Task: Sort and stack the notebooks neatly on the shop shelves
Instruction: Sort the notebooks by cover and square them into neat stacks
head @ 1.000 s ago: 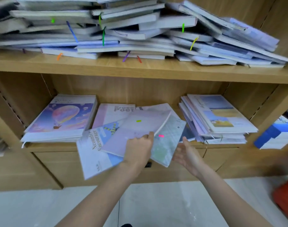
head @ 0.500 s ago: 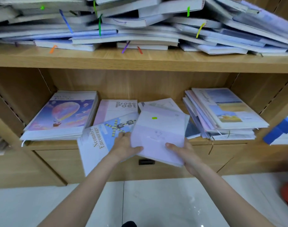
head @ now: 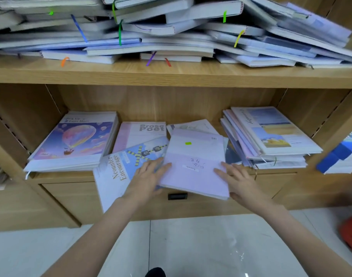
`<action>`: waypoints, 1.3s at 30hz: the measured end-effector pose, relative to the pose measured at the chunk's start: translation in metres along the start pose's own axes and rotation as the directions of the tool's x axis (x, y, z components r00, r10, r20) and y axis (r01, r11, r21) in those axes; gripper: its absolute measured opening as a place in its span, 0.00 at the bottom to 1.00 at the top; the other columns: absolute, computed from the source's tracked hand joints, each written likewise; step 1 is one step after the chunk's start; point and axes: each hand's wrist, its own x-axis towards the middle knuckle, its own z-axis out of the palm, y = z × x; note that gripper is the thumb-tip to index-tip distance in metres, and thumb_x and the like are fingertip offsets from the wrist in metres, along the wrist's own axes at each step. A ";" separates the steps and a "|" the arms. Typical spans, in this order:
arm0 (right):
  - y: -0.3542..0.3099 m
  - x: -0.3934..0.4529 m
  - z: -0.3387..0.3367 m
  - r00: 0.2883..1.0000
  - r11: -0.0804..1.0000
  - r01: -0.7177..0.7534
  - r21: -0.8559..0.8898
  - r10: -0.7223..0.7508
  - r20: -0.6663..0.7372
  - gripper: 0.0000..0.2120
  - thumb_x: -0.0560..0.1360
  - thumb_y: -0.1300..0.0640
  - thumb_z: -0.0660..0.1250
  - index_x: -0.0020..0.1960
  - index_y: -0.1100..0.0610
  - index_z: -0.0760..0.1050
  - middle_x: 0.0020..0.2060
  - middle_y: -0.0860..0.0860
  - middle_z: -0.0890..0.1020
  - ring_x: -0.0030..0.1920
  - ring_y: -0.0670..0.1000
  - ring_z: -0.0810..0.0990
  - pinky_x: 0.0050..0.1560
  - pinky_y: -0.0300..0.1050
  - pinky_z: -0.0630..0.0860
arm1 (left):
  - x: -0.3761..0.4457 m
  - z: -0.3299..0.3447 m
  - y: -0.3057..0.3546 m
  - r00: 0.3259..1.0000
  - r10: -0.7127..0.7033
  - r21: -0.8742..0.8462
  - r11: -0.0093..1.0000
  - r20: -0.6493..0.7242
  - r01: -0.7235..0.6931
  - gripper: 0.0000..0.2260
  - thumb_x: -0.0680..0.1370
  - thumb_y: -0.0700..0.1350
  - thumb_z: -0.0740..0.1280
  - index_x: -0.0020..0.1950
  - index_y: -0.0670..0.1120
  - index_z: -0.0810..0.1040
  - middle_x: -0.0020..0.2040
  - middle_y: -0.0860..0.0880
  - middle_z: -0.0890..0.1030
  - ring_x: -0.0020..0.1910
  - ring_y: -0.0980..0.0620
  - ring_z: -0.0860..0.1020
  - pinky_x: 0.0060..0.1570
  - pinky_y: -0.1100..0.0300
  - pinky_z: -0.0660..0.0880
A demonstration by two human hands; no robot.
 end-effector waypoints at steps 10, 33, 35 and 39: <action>-0.028 0.023 -0.105 0.958 0.595 -0.017 0.803 0.240 -0.157 0.18 0.72 0.63 0.71 0.60 0.53 0.73 0.56 0.43 0.79 0.57 0.35 0.75 0.57 0.28 0.70 | 0.016 -0.115 0.029 0.754 -0.317 -0.697 0.673 -0.575 -0.248 0.06 0.73 0.50 0.67 0.43 0.59 0.71 0.37 0.57 0.74 0.39 0.53 0.72 0.37 0.67 0.69; -0.004 0.091 -0.058 0.629 0.346 -0.695 0.631 0.717 0.300 0.26 0.77 0.56 0.62 0.72 0.59 0.59 0.66 0.62 0.71 0.61 0.62 0.73 0.55 0.55 0.74 | -0.012 -0.031 -0.030 0.919 -0.297 -0.366 0.850 0.259 0.378 0.21 0.75 0.46 0.69 0.66 0.45 0.70 0.65 0.45 0.72 0.65 0.46 0.70 0.63 0.56 0.67; -0.017 0.090 -0.056 0.736 0.616 -0.676 0.405 0.592 0.328 0.42 0.72 0.39 0.65 0.76 0.58 0.51 0.71 0.60 0.63 0.70 0.62 0.64 0.65 0.56 0.67 | -0.021 -0.024 -0.020 0.884 -0.252 -0.107 0.942 0.393 0.317 0.29 0.74 0.54 0.68 0.72 0.49 0.62 0.74 0.48 0.59 0.72 0.46 0.58 0.69 0.54 0.59; -0.072 0.062 -0.042 0.848 0.945 -0.244 0.219 0.098 0.521 0.41 0.72 0.40 0.66 0.76 0.56 0.51 0.75 0.54 0.52 0.75 0.56 0.51 0.73 0.50 0.52 | -0.022 -0.018 -0.004 0.915 -0.254 0.116 0.967 0.314 0.228 0.32 0.75 0.55 0.65 0.73 0.47 0.55 0.75 0.47 0.52 0.72 0.45 0.53 0.68 0.53 0.56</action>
